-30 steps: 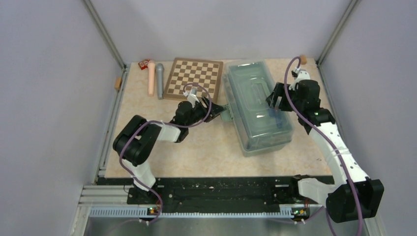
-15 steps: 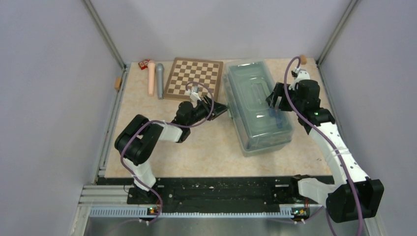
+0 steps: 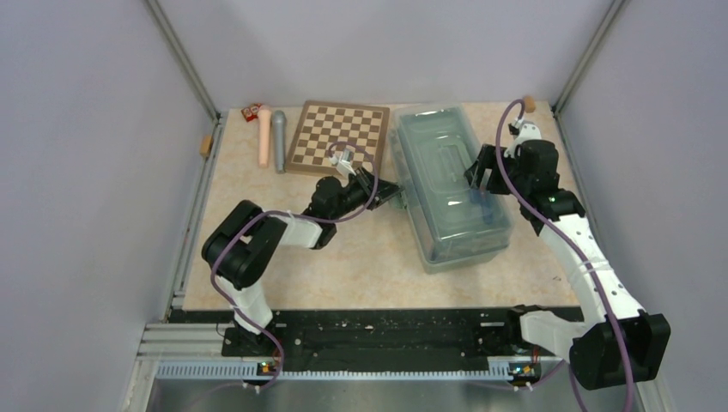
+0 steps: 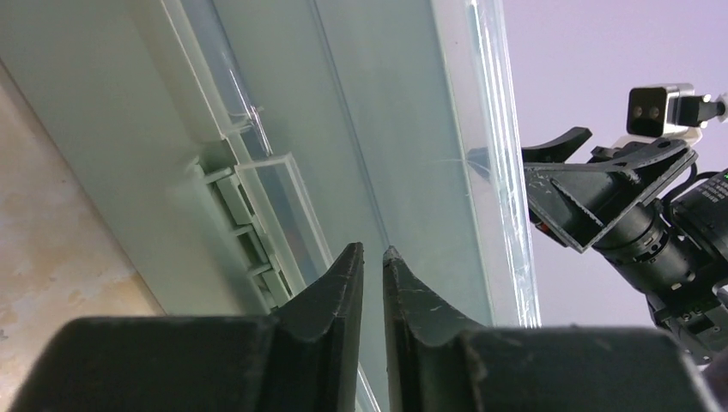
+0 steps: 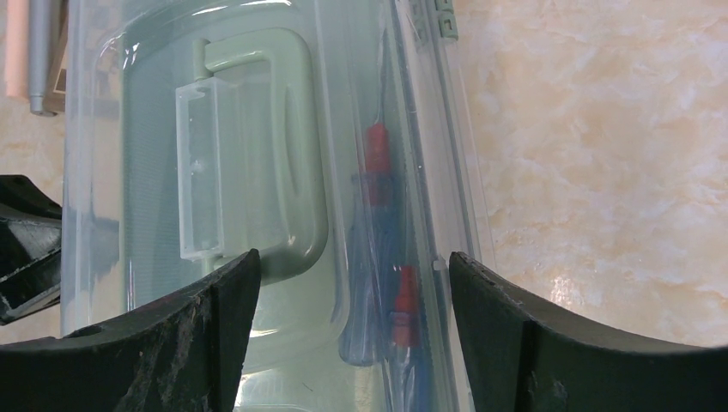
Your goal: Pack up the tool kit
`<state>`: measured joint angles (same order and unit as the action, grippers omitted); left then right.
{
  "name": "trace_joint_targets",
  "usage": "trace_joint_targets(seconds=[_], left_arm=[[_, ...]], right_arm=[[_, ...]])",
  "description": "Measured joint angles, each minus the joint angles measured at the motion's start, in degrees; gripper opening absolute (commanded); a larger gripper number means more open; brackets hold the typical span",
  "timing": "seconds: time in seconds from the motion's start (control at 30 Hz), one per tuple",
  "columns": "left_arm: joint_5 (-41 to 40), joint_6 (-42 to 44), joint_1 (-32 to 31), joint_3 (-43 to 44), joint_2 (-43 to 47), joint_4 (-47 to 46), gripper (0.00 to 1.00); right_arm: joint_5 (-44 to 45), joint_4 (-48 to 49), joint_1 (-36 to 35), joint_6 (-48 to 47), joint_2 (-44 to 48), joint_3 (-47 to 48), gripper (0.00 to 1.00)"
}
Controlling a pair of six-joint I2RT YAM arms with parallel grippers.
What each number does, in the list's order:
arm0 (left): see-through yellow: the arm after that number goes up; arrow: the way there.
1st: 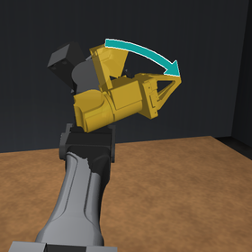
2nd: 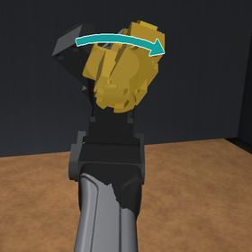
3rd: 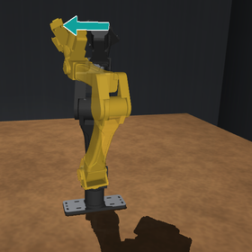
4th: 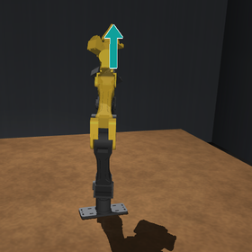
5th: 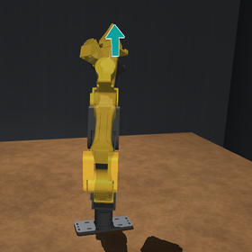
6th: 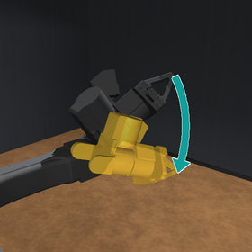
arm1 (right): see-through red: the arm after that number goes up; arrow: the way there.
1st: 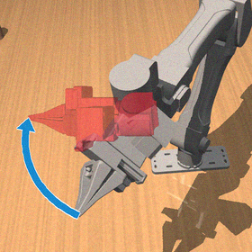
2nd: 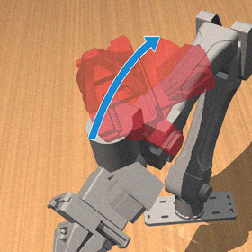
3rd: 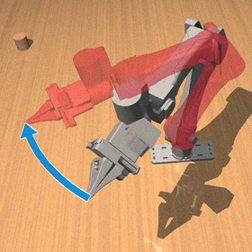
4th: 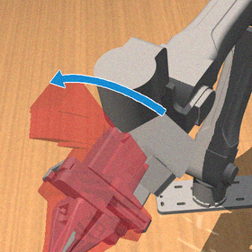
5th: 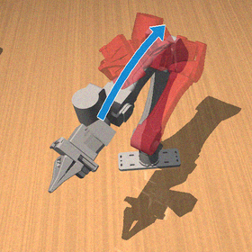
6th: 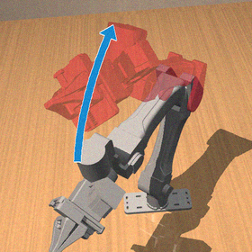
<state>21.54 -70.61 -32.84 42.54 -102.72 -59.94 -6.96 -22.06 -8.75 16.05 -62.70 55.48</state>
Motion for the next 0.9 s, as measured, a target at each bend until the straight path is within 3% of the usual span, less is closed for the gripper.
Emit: trace_joint_targets(seconds=[0.2,0.5,0.7,0.9], left_arm=[[-1.7,0.0,-0.5,0.0,-1.0,0.0,0.11],[-4.0,2.0,0.7,-3.9,1.2,3.1,0.2],[-4.7,4.4,6.2,-7.4,7.4,5.1,0.23],[-3.9,5.4,8.9,-7.6,5.6,6.6,0.28]], right_arm=[[0.1,0.0,0.0,0.0,0.0,0.0,0.77],[0.2,0.0,-0.1,-0.2,0.1,0.0,0.77],[0.2,0.0,-0.1,-0.4,0.1,0.0,0.77],[0.2,0.0,-0.1,-0.5,0.2,0.0,0.77]])
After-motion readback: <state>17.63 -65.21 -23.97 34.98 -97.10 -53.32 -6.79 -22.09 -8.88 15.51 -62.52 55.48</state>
